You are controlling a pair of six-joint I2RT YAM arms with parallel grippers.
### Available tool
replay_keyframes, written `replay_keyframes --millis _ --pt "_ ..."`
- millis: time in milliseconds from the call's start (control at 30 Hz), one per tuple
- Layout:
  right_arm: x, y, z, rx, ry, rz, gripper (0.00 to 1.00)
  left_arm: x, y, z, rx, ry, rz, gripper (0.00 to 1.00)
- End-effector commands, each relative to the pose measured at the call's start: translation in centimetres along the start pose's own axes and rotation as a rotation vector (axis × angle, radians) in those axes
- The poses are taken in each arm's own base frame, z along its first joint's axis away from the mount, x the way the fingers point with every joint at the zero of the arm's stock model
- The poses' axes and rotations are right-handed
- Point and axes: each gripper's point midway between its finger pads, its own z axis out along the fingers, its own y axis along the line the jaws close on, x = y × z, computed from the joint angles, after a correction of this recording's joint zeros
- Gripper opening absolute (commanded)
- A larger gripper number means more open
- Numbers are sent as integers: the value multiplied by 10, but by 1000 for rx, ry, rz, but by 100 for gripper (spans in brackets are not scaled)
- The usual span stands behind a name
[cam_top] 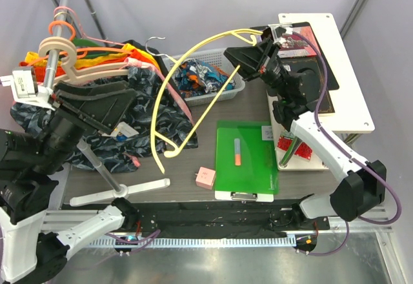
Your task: Remove the shorts from the hanger
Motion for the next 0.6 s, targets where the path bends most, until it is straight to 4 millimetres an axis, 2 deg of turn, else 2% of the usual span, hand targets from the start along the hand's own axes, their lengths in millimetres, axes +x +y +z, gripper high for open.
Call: replay_keyframes --millis 0,100,133,300,400,567 --pt "38 83 -6 -183 150 -53 1 24 -2 9 39 115 10 71" --pt "42 82 -9 -179 169 -58 1 21 -8 18 53 109 -41 71" --pt "40 76 -11 -173 161 -45 1 25 -8 23 58 121 -56 73" --pt "40 73 -14 -188 163 -45 1 48 -19 50 126 232 -178 75" --pt "40 72 -13 -182 172 -56 1 62 -20 67 148 286 -241 70" --pt "40 62 -10 -148 187 -65 1 62 -20 80 165 272 -256 61"
